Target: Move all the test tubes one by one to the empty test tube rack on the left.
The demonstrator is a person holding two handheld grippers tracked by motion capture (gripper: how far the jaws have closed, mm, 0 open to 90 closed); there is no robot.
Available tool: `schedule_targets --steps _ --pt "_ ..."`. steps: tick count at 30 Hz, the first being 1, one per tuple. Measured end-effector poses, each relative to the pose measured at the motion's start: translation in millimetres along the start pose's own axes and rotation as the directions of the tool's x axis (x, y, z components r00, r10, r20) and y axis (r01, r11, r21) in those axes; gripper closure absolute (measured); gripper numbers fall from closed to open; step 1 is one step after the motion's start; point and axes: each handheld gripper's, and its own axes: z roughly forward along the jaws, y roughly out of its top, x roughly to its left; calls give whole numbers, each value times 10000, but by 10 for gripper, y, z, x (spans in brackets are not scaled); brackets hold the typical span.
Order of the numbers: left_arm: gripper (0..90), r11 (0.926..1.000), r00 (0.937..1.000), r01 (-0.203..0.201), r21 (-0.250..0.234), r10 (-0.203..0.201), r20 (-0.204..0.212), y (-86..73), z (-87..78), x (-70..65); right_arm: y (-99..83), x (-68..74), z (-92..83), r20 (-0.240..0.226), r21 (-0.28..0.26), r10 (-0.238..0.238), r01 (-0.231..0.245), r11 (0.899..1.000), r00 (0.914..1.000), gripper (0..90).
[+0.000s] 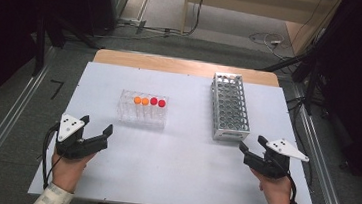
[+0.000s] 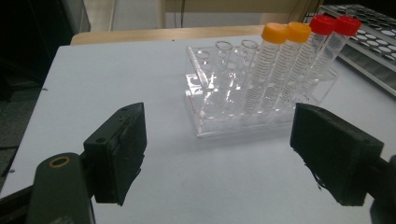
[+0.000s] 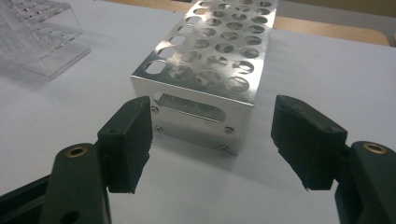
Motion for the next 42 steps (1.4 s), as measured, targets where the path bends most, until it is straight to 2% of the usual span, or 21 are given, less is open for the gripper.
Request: schedule_targets --steps 17,42 --pt "180 9987 9988 465 221 -461 -193 -105 -100 196 -83 -212 -136 338 -17 403 -403 9992 9986 263" --pt "179 9980 9964 492 384 -464 -706 -219 -173 356 -201 -470 -277 898 -93 806 -801 9967 9927 259"
